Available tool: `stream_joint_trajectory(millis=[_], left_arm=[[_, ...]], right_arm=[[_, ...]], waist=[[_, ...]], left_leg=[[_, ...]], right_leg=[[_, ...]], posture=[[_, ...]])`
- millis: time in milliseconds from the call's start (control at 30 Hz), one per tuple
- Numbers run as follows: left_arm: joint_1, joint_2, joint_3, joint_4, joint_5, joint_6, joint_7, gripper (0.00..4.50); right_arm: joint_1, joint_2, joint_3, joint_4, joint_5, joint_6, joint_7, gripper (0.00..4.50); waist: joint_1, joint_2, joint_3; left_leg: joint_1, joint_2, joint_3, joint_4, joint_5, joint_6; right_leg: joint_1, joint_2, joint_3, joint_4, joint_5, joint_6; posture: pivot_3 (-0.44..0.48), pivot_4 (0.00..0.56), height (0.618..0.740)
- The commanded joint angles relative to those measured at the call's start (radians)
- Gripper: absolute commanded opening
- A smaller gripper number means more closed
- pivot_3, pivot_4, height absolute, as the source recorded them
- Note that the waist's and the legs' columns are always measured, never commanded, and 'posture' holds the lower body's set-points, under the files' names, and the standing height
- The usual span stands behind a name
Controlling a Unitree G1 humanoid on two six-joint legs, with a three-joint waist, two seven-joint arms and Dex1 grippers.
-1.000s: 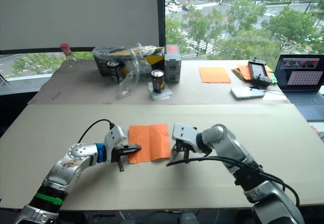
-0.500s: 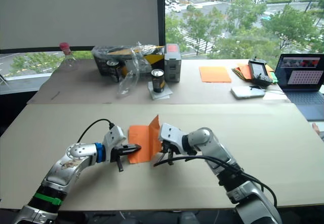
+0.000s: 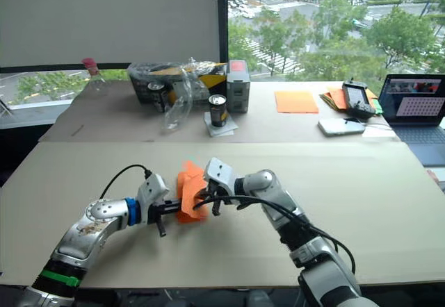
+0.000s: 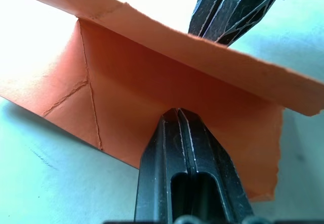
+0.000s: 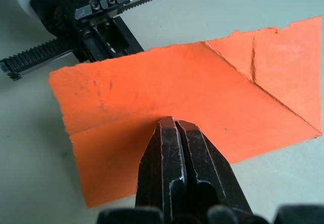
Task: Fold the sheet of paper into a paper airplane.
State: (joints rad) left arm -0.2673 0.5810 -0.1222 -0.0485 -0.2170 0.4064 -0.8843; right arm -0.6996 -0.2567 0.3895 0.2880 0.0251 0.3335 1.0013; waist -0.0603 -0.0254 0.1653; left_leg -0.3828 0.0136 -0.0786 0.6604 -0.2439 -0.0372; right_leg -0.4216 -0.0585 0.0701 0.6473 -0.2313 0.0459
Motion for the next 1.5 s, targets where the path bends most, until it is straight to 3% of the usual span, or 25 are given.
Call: stream_joint_trajectory(millis=[33, 333, 533, 833, 1067, 1500], left_arm=[[0.009, 0.026, 0.119, -0.016, -0.056, 0.039, 0.030, 0.00], [-0.064, -0.010, 0.262, -0.009, -0.173, 0.111, 0.088, 0.00], [-0.083, -0.046, 0.156, -0.011, -0.153, 0.103, 0.059, 0.00], [-0.071, -0.014, -0.063, 0.069, 0.028, 0.023, 0.028, 0.00], [-0.078, -0.018, -0.056, 0.089, 0.040, 0.003, 0.025, 0.00], [-0.069, -0.023, -0.041, 0.080, 0.040, -0.006, 0.039, 0.00]], right_arm=[[-0.036, 0.024, 0.030, 0.071, -0.034, -0.045, -0.005, 0.05], [0.001, 0.029, 0.074, 0.097, -0.095, -0.055, -0.033, 0.05], [0.036, 0.022, 0.045, 0.042, -0.085, -0.003, -0.067, 0.05], [0.086, 0.014, 0.012, -0.011, -0.077, -0.003, -0.123, 0.05], [0.021, 0.051, -0.026, 0.162, -0.086, -0.107, -0.214, 0.05], [-0.311, 0.158, -0.105, 0.757, -0.118, -0.369, -0.357, 0.05]], waist=[[-0.002, 0.000, 0.000], [-0.006, 0.000, 0.000], [-0.006, 0.000, 0.000], [-0.001, 0.000, 0.000], [0.001, 0.000, -0.001], [-0.005, 0.001, -0.001]], left_leg=[[0.000, 0.000, 0.000, 0.000, 0.000, 0.000], [0.001, 0.000, 0.000, 0.000, 0.000, 0.000], [0.001, 0.000, 0.000, 0.000, 0.000, 0.000], [0.001, 0.000, 0.000, 0.000, 0.000, 0.000], [0.004, 0.000, 0.000, 0.000, 0.000, 0.000], [0.004, 0.000, 0.000, -0.001, 0.000, 0.000]], right_leg=[[0.000, 0.000, 0.000, 0.000, 0.000, 0.000], [0.000, 0.000, 0.000, 0.000, 0.000, 0.000], [0.000, 0.000, 0.000, 0.001, 0.000, 0.000], [0.000, 0.000, 0.000, 0.000, 0.000, 0.000], [0.003, 0.000, 0.000, 0.001, 0.000, 0.000], [0.003, 0.000, 0.000, 0.001, 0.000, -0.001]], posture=[[0.000, 0.150, 0.732], [0.000, 0.150, 0.732], [0.000, 0.150, 0.732], [0.000, 0.150, 0.732], [0.000, 0.150, 0.732], [0.000, 0.150, 0.732]])
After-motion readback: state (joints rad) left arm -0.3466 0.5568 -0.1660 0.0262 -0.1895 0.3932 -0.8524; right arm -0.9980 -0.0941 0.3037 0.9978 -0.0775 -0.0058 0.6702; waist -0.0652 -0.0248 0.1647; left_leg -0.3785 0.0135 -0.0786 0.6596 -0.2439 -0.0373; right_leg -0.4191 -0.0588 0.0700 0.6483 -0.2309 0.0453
